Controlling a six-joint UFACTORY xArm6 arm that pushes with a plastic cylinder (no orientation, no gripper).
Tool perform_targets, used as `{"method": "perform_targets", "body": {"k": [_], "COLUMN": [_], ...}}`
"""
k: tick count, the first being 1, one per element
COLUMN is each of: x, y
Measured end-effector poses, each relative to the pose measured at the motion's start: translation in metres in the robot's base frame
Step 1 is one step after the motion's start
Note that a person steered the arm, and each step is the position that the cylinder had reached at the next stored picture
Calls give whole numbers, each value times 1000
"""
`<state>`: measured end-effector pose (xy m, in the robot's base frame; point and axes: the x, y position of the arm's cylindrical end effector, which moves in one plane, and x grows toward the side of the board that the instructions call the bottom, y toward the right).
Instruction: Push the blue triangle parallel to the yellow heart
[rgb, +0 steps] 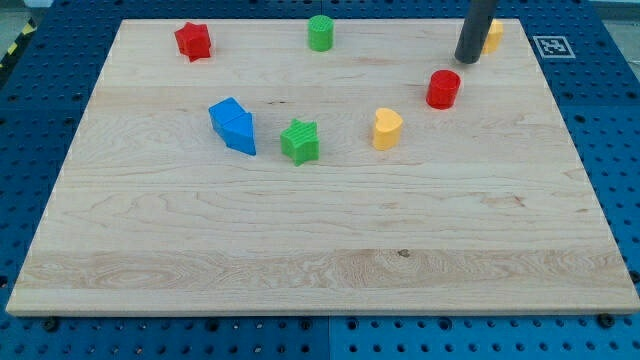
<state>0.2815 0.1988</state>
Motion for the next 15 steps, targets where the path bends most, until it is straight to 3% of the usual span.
{"method": "perform_targets", "body": {"k": [2,5,7,11,13,15], "x": [64,93,139,152,154,167], "y": [0,0,-9,-103,-191,-241]}}
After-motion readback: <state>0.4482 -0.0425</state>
